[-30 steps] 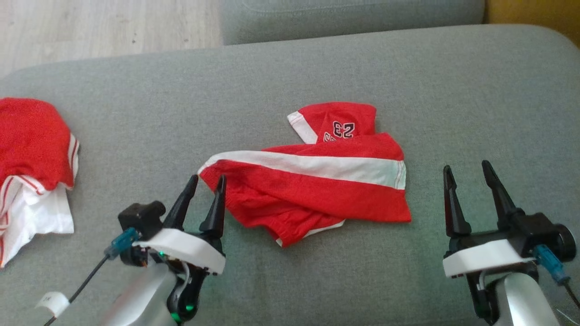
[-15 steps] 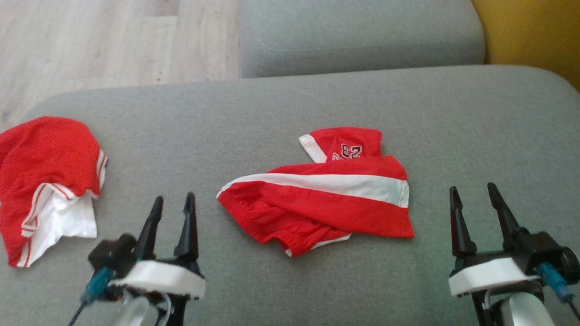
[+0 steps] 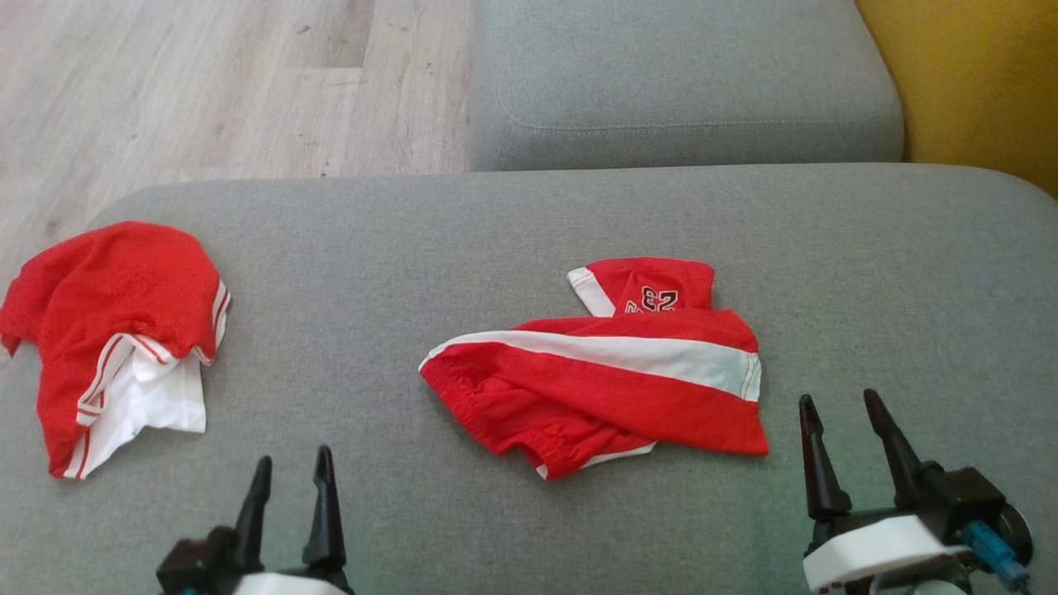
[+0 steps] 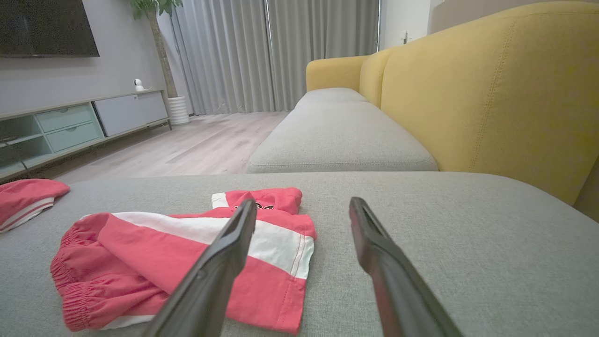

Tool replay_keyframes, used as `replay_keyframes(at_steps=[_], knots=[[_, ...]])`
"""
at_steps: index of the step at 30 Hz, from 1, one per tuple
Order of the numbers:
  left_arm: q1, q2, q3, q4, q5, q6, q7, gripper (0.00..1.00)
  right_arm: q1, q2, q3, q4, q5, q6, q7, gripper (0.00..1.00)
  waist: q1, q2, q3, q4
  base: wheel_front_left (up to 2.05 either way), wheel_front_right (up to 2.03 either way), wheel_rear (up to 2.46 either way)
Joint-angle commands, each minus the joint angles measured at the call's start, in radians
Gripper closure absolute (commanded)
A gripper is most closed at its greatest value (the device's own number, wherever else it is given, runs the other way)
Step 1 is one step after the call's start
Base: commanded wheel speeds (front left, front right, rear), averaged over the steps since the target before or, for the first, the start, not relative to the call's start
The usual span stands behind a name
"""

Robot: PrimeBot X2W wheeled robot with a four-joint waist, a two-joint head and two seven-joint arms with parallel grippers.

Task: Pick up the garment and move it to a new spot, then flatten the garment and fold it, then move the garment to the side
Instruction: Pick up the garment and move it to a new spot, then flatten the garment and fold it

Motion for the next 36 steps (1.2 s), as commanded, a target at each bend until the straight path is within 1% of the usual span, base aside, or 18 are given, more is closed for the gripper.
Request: replay_keyframes(at_steps=[1,16,23,31,36], knots=[[-0.028,-0.001,0.044,-0.032,0.014,-0.008,-0.010,0.00,-0.025,-0.006,0.025,-0.028,0.004,0.008,-0.011,0.00,0.0001,0.0000,-0.001,0.001,0.00,0.00,0.00],[-0.028,-0.030,0.061,-0.010,0.057,-0.036,-0.010,0.00,-0.032,-0.006,0.022,-0.011,-0.003,0.008,-0.011,0.00,0.0001,0.0000,0.007,0.006,0.00,0.00,0.00],[-0.032,-0.036,0.066,-0.008,0.066,-0.041,-0.010,0.00,-0.038,-0.006,0.022,-0.012,-0.006,0.008,-0.011,0.00,0.0001,0.0000,0.014,0.014,0.00,0.00,0.00],[-0.044,-0.042,0.066,-0.017,0.079,-0.044,-0.010,0.00,-0.057,-0.006,0.025,-0.008,-0.016,0.008,-0.011,0.00,0.0001,0.0000,0.032,0.040,0.00,0.00,0.00],[-0.061,-0.041,0.062,-0.036,0.095,-0.044,-0.010,0.00,-0.122,-0.006,0.077,0.012,-0.043,0.008,-0.011,0.00,0.0001,0.0000,0.051,0.059,0.00,0.00,0.00]])
